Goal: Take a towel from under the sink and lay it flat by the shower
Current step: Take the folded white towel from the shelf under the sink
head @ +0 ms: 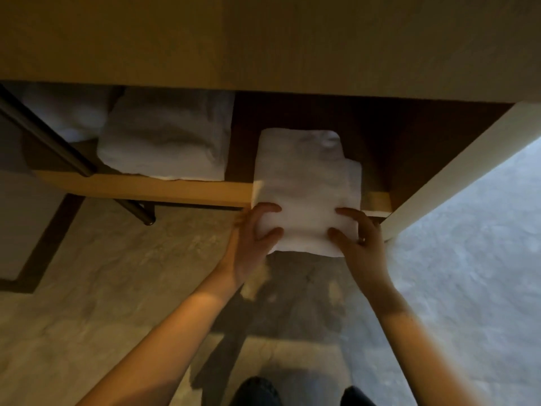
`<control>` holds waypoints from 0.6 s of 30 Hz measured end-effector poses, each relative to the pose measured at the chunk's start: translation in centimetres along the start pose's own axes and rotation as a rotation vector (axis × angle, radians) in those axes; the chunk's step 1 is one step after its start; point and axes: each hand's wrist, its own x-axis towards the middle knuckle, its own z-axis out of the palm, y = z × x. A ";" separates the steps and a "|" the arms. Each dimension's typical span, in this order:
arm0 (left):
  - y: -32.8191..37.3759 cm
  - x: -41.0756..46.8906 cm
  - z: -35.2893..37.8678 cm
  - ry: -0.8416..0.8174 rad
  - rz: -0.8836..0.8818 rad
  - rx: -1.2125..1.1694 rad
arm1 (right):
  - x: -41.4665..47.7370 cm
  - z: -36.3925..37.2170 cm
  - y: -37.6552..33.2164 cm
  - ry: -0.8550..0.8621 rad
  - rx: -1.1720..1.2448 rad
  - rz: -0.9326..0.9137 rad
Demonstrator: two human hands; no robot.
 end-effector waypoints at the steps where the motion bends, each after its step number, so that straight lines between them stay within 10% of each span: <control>1: 0.6 -0.3 -0.5 -0.040 -0.046 -0.011 | -0.7 -0.4 -0.3 -0.017 0.009 0.039; 10: 5.9 -4.8 -5.4 -0.252 -0.469 -0.400 | -6.6 -3.2 -6.0 -0.303 0.506 0.565; 18: 15.2 -10.6 -9.3 -0.160 -0.633 -0.520 | -13.4 -7.4 -15.4 -0.268 0.415 0.535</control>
